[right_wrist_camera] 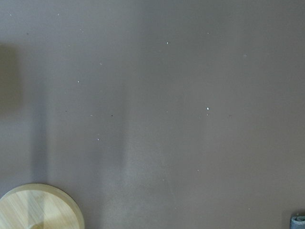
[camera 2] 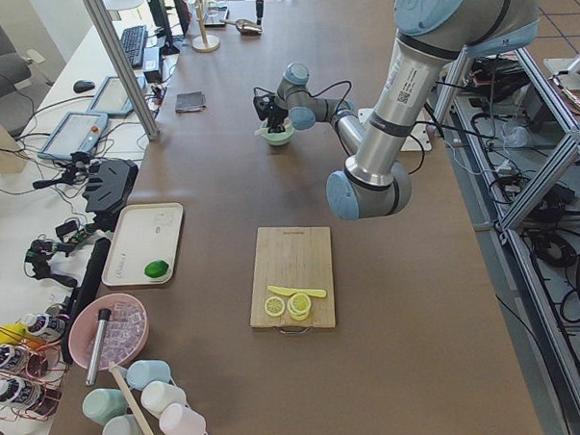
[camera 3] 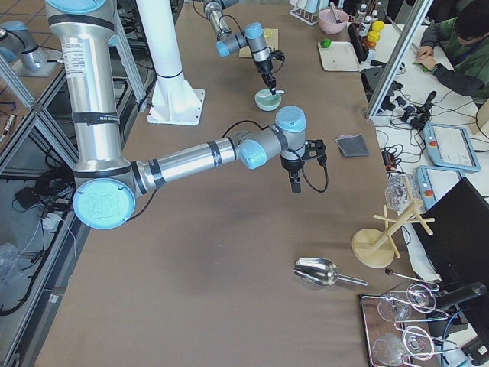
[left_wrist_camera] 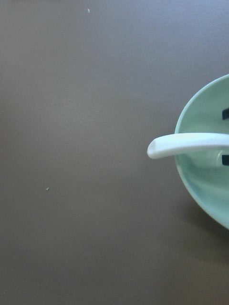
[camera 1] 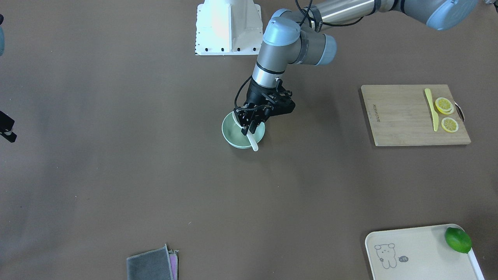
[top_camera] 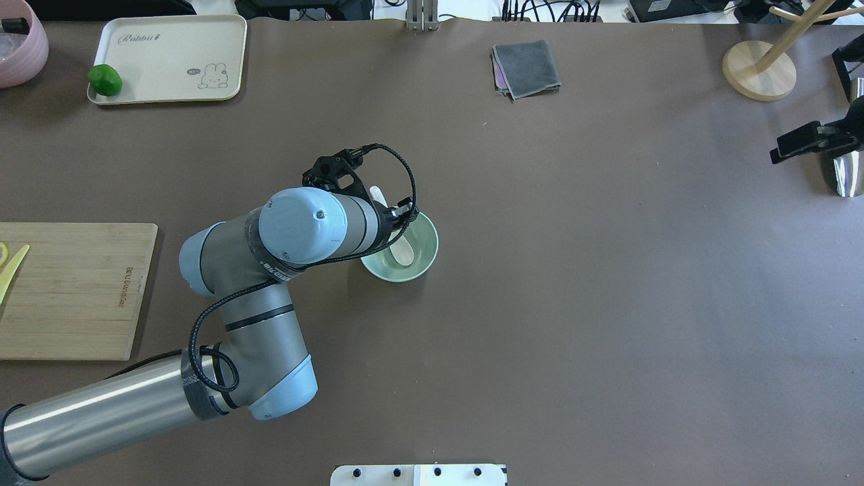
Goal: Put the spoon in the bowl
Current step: 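Carry the white spoon with the left gripper over the green bowl, then lower the spoon into the bowl, open the left gripper, withdraw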
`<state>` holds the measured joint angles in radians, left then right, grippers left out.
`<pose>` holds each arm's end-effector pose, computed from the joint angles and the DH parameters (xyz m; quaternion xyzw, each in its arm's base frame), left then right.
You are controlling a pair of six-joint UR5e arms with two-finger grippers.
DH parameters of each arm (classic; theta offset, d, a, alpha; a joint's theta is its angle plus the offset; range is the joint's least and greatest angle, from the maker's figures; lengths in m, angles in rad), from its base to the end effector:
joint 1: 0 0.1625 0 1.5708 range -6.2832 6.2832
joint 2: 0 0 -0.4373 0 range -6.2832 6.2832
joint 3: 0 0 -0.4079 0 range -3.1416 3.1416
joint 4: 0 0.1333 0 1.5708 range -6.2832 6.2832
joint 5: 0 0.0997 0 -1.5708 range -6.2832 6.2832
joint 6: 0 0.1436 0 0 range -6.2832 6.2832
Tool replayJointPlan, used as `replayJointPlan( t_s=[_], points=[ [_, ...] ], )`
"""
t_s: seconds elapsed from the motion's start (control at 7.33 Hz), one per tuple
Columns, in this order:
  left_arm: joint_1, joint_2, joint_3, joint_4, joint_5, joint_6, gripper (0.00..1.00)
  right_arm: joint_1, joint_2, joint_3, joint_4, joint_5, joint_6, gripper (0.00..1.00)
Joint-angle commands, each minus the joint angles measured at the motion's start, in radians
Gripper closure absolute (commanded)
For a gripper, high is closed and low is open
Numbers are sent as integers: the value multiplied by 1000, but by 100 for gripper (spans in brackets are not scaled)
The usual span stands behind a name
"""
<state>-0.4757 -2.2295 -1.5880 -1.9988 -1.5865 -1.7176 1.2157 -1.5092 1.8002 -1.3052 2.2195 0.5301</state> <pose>0.6147 -0.4641 0.2287 0.0792 0.5184 -0.2568 0.8118 -0.1520 -0.5438 0.5264 0.1041 -0.3884 -0.0076 0.9156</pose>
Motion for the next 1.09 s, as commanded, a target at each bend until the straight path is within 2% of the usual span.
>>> replayJointPlan(
  t_s=[0.0, 0.14, 0.27, 0.41, 0.55, 0.82, 0.95],
  points=[
    [-49, 81, -89, 9, -9, 69, 2, 2, -52, 1, 65, -6, -5, 0],
    [-104, 178, -178, 32, -97, 211, 2, 31, -101, -8, 110, 5, -69, 0],
    [-185, 265, -226, 79, -215, 334, 2, 89, -136, -12, 92, 31, -164, 0],
    [-275, 354, -249, 87, -321, 504, 2, 188, -153, -16, 37, 110, -258, 0],
    [-381, 448, -254, 87, -427, 718, 2, 279, -155, -18, -77, 170, -433, 0],
    [-572, 629, -245, 90, -572, 1116, 2, 388, -143, -4, -373, 154, -731, 0],
    [-728, 701, -230, 103, -715, 1333, 2, 410, -140, -5, -446, 138, -798, 0]
  ],
)
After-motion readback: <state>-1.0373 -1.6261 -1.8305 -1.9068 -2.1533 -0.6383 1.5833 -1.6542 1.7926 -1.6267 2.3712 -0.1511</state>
